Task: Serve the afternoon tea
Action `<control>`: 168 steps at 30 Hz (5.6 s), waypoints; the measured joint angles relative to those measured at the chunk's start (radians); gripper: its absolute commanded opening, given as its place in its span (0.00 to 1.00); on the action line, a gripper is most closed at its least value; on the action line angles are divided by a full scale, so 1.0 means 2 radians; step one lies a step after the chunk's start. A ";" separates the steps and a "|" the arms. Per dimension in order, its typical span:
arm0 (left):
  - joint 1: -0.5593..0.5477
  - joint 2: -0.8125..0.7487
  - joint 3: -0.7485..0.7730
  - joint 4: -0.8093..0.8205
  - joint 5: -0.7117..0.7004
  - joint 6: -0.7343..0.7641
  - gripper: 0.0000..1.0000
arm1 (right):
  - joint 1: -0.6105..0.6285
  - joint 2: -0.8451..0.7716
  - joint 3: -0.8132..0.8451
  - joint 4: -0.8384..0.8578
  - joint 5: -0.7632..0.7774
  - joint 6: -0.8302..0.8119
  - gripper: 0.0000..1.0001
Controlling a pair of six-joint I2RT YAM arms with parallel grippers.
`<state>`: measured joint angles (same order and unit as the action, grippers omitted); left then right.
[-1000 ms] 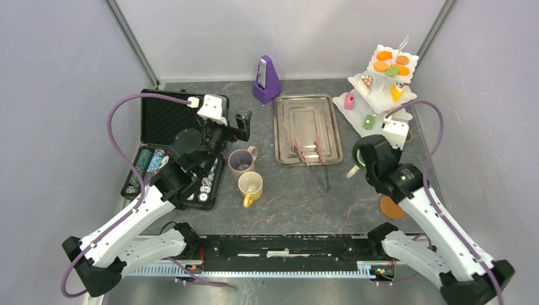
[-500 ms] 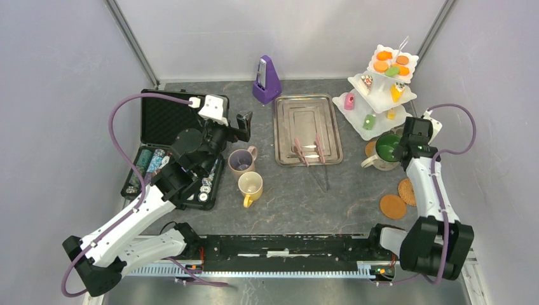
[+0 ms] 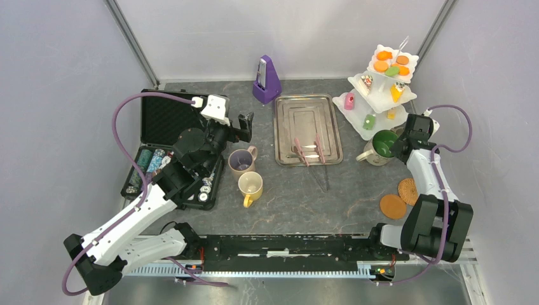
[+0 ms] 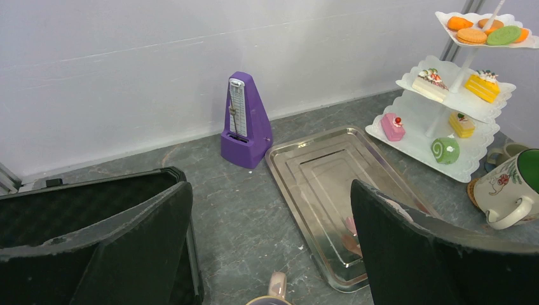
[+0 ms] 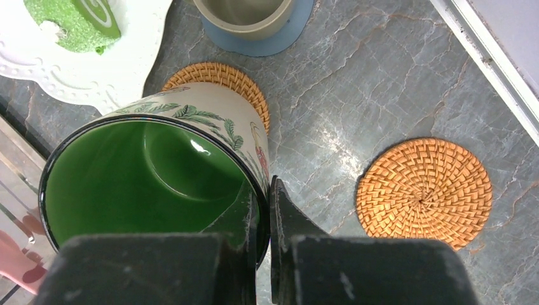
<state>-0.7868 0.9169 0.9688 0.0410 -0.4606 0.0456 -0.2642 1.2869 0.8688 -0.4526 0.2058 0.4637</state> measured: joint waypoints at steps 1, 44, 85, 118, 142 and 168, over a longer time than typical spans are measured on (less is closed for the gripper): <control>0.000 0.000 0.000 0.000 0.000 0.000 1.00 | 0.000 0.003 0.001 0.001 0.000 0.000 0.00; 0.000 0.007 0.000 0.000 0.000 0.000 1.00 | -0.006 0.033 0.056 0.034 -0.034 -0.028 0.86; -0.003 -0.052 -0.031 -0.146 -0.023 -0.045 1.00 | -0.101 -0.103 -0.240 0.125 0.072 -0.028 0.37; -0.003 -0.110 -0.086 -0.120 -0.042 -0.027 1.00 | -0.024 -0.161 -0.036 0.070 -0.022 -0.084 0.83; -0.003 -0.132 -0.087 -0.112 -0.074 -0.026 1.00 | 0.586 0.163 0.192 0.101 -0.041 0.086 0.84; -0.003 -0.139 -0.087 -0.109 -0.072 -0.026 1.00 | 0.656 0.361 0.381 -0.026 0.111 0.138 0.13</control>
<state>-0.7921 0.6384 0.7948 -0.1768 -0.6037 -0.0071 1.0473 2.0087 1.6302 -0.5049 0.4274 0.7391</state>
